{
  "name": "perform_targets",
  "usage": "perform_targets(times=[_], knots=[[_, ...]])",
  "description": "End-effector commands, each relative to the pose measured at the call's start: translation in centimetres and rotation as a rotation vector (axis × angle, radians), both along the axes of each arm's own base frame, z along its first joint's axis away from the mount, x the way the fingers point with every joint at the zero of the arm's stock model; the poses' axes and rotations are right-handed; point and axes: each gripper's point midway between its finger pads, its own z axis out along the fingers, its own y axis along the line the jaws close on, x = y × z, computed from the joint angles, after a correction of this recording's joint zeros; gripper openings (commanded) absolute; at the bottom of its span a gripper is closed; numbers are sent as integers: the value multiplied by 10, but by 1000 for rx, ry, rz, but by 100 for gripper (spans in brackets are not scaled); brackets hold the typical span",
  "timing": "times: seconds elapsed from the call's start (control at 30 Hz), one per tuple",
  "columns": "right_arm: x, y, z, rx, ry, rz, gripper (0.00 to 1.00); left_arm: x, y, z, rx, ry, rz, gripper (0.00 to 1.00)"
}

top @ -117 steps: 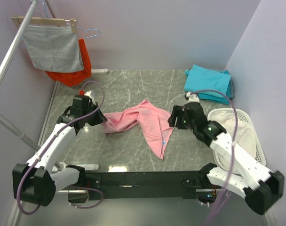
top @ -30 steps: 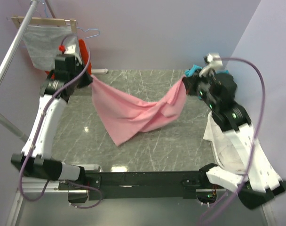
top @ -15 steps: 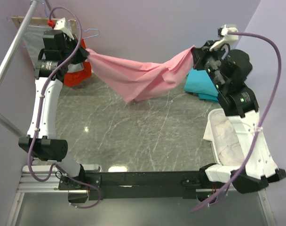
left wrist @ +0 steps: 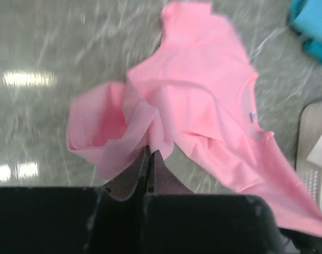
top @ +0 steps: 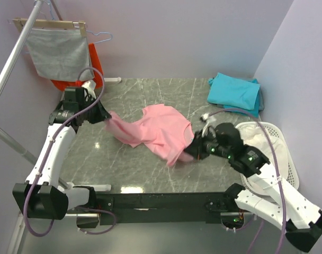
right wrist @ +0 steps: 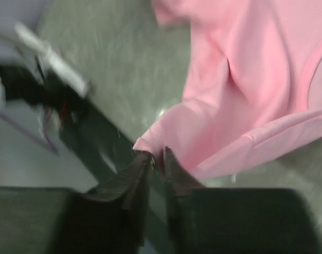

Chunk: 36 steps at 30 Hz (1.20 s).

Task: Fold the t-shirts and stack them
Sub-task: Flatten out the tshirt

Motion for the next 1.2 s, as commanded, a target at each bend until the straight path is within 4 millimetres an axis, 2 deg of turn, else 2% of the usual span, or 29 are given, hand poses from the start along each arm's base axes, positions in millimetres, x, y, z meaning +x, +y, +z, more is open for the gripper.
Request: perform_targets(times=[0.0, 0.03, 0.1, 0.17, 0.2, 0.23, 0.3, 0.33, 0.37, 0.4, 0.43, 0.47, 0.5, 0.53, 0.57, 0.63, 0.67, 0.73, 0.77, 0.97, 1.0, 1.03, 1.07, 1.13, 1.17], knots=[[-45, 8, -2, 56, 105, 67, 44, -19, -3, -21, -1, 51, -38, 6], [-43, 0, -6, 28, 106, 23, 64, -21, -3, -29, -2, 68, -41, 15], [-17, -24, 0, -29, 30, -157, 81, -20, -5, -34, -9, 77, -46, 11], [1, -38, 11, -60, -38, -263, 82, -18, -4, -36, -9, 78, -38, 10], [20, -55, 13, -113, -83, -385, 84, -15, -3, -37, -1, 77, -27, 10], [31, -59, 17, -124, -114, -436, 89, -12, -1, -35, 4, 72, -21, 9], [59, -70, 9, -222, -144, -532, 91, -7, 0, -38, 9, 78, -13, 6], [72, -68, 11, -223, -159, -556, 91, -4, 0, -37, 8, 71, -11, 5], [88, -65, -8, -275, -130, -560, 91, -2, -1, -41, 6, 80, -10, 4], [94, -54, -17, -259, -93, -509, 91, -1, -2, -42, 4, 84, -10, 3], [115, -62, -19, -235, -87, -555, 90, 2, -2, -43, -2, 81, -8, 1], [129, -59, -43, -262, -37, -552, 89, 3, -3, -46, -7, 86, -11, 1], [139, -54, -51, -249, -24, -533, 88, 4, -3, -51, -11, 96, -7, 1], [158, -55, -52, -217, -39, -547, 87, 6, -6, -52, -25, 90, -9, 1], [173, -51, -68, -247, -9, -534, 87, 7, -7, -55, -33, 95, -12, 1], [195, -46, -75, -250, -7, -523, 85, 7, -11, -63, -53, 112, -24, 1], [214, -45, -85, -263, 18, -518, 85, 10, -12, -64, -58, 107, -28, 1], [233, -41, -95, -269, 49, -496, 83, 10, -13, -72, -63, 123, -27, 1], [251, -35, -100, -262, 71, -473, 83, 12, -14, -75, -69, 130, -30, 1], [300, -13, -132, -271, 144, -383, 82, 14, -14, -94, -63, 175, -22, 1], [304, -9, -135, -259, 153, -358, 82, 14, -12, -97, -59, 180, -18, 1], [313, -5, -127, -256, 152, -348, 82, 14, -13, -97, -60, 182, -19, 1], [317, -3, -146, -272, 190, -336, 82, 14, -13, -100, -58, 188, -19, 1], [327, 5, -144, -260, 201, -300, 82, 15, -12, -104, -54, 197, -18, 1], [328, 8, -158, -269, 229, -282, 81, 15, -12, -107, -52, 206, -17, 1]])
